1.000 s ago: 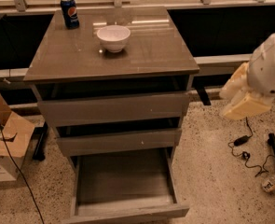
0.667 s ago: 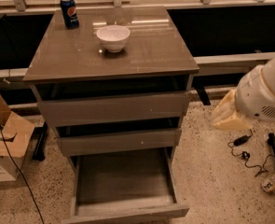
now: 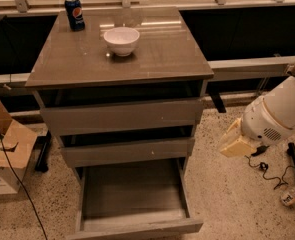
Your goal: Close bottom drawer
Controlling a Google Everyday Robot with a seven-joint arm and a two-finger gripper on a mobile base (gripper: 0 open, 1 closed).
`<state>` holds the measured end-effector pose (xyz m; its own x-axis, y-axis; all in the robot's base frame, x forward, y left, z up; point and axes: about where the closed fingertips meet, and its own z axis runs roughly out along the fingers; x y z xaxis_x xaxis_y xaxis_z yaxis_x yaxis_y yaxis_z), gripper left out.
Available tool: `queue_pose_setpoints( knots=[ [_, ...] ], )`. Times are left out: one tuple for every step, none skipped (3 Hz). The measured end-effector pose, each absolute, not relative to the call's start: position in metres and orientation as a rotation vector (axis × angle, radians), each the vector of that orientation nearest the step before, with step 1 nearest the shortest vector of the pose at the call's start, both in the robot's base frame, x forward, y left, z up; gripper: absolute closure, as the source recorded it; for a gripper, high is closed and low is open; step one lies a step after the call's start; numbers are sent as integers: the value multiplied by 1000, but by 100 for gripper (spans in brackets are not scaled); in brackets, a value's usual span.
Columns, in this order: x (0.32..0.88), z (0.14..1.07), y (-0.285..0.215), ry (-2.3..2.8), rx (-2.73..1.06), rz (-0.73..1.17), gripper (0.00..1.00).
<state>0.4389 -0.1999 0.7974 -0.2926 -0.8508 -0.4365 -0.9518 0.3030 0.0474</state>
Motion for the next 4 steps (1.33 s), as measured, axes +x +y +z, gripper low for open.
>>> queue_pose_setpoints(
  knots=[
    [433,780,-190,2287,-1655,420,100],
    [424,746,-177,2300,-1685,447,100],
    [411,683,-177,2293,-1668,532,100],
    [408,634,-179,2305,-1623,614,100]
  ],
)
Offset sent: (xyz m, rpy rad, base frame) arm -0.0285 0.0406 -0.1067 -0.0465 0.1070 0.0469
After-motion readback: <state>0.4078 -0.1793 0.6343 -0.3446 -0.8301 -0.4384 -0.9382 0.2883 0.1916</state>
